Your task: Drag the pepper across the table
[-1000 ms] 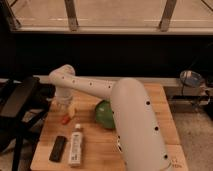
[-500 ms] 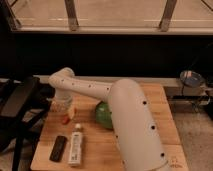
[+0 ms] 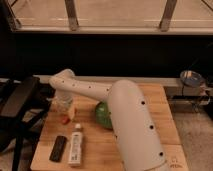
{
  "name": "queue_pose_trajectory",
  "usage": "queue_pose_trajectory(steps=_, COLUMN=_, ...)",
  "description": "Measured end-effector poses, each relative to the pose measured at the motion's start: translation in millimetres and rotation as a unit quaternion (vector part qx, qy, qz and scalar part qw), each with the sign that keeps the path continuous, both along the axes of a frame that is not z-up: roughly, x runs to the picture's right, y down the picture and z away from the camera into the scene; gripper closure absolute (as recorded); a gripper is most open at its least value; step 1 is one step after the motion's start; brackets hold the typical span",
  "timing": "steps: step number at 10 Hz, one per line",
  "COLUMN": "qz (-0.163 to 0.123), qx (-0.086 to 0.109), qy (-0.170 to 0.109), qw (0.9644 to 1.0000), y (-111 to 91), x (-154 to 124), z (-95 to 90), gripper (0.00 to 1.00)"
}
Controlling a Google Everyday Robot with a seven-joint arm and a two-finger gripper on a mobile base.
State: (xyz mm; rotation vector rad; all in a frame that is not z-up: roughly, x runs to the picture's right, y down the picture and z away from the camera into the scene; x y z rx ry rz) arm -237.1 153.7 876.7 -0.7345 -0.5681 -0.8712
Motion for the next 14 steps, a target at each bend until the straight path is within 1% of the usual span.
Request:
queue_pose_trajectory(steps=1, qz=0.002, qx=0.000, qy=0.002, qw=1.0000, y=1, x=1, z=2.9, gripper=0.39)
queue_pose_trajectory(steps=2, qz=0.003, qx=0.000, qy=0.002, qw=1.0000, y=1, x=2, z=3.4, gripper=0.42)
queue_pose_trajectory(steps=5, qz=0.003, qx=0.001, qy=0.002, qw=1.0000, y=2, x=2, z=5.7, gripper=0.42)
queue_pose_trajectory(steps=6, qz=0.002, qx=0.002, qy=0.002, qw=1.0000, y=1, x=2, z=6.3, gripper=0.43)
queue_pose_trajectory(steps=7, qz=0.001, qx=0.002, qy=0.001, qw=1.0000, y=0, x=3, z=7.4, gripper=0.50)
queue_pose_trajectory(steps=8, qz=0.001, qx=0.003, qy=-0.001, qw=1.0000, y=-2, x=4, z=8.3, gripper=0.62)
queue_pose_trajectory(steps=9, qz=0.001, qx=0.003, qy=0.000, qw=1.0000, y=-3, x=7, z=9.3, gripper=0.66)
queue_pose_trajectory(steps=11, qz=-0.001, qx=0.003, qy=0.000, qw=1.0000, y=-4, x=9, z=10.8, gripper=0.67)
queue_pose_trajectory(steps=12, qz=0.003, qx=0.001, qy=0.000, qw=1.0000, y=-7, x=10, z=11.1, gripper=0.72)
queue_pose_trajectory(steps=13, qz=0.009, qx=-0.001, qy=0.002, qw=1.0000, y=-11, x=17, z=13.7, gripper=0.81)
queue_pose_trajectory(steps=14, qz=0.015, qx=-0.003, qy=0.003, qw=0.9999, y=-16, x=27, z=15.9, gripper=0.86)
